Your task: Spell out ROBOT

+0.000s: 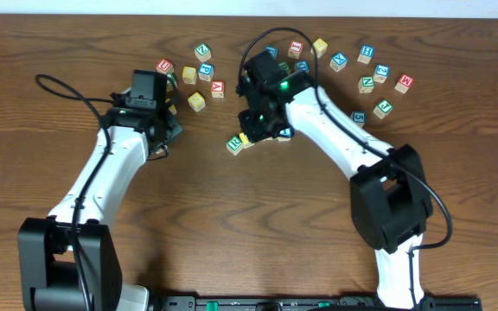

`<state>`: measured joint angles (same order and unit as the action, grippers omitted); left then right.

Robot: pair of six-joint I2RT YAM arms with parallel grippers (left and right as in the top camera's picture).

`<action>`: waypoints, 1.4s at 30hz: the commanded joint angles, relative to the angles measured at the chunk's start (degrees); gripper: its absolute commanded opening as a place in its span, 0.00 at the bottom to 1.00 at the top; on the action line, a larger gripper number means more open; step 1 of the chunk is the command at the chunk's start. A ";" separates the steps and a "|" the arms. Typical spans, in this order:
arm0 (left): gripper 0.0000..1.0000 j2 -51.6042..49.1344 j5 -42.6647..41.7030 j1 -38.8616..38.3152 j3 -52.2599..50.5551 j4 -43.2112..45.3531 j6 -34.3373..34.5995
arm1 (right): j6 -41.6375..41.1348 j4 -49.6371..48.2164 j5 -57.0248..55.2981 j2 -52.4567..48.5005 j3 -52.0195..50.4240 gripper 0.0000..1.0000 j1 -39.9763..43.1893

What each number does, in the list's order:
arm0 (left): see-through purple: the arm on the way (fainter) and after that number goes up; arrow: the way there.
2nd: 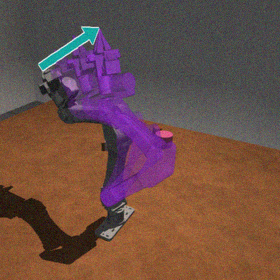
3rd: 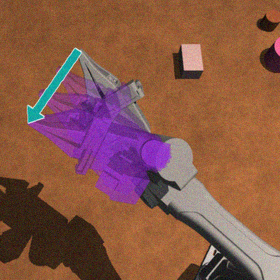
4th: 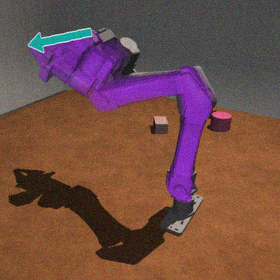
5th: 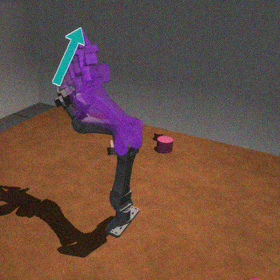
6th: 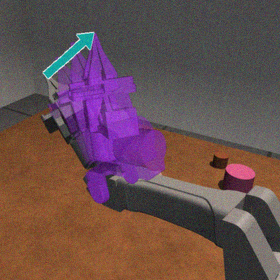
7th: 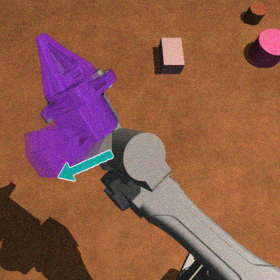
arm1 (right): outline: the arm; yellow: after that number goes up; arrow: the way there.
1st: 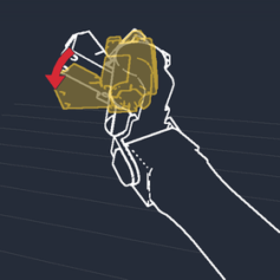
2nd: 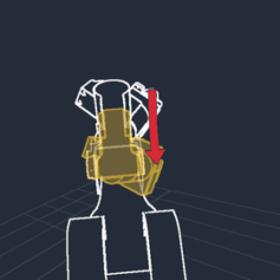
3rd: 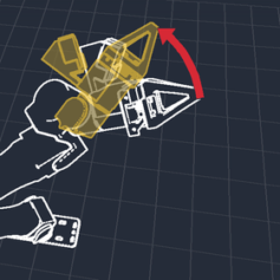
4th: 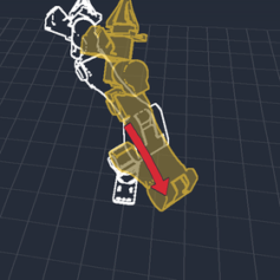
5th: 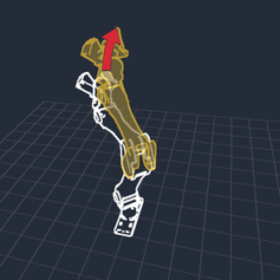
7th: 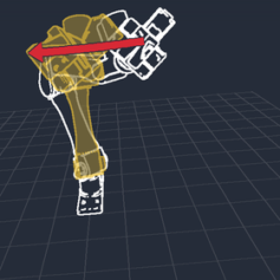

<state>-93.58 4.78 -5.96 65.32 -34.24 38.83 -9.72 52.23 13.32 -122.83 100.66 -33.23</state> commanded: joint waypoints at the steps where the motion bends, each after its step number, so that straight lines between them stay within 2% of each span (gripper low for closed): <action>1: 0.07 0.72 1.29 1.55 -0.22 -0.31 0.94 | 0.09 0.59 0.42 -1.01 0.79 0.08 -2.56; 13: 0.07 0.72 1.31 2.40 -0.22 -0.37 0.94 | -0.59 -3.32 -0.79 -6.01 0.79 0.04 -8.72; 16: 0.07 0.72 1.31 2.40 -0.24 -0.42 0.94 | -2.62 -5.11 -3.85 -7.32 0.81 0.01 -8.87; 42: 0.07 0.72 1.31 2.40 -0.28 -0.44 0.92 | -7.02 -11.72 -18.10 -7.43 0.81 0.01 -8.70</action>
<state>-93.58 4.89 -3.79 65.32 -34.48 39.20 -15.07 40.80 -2.02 -129.60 100.68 -42.02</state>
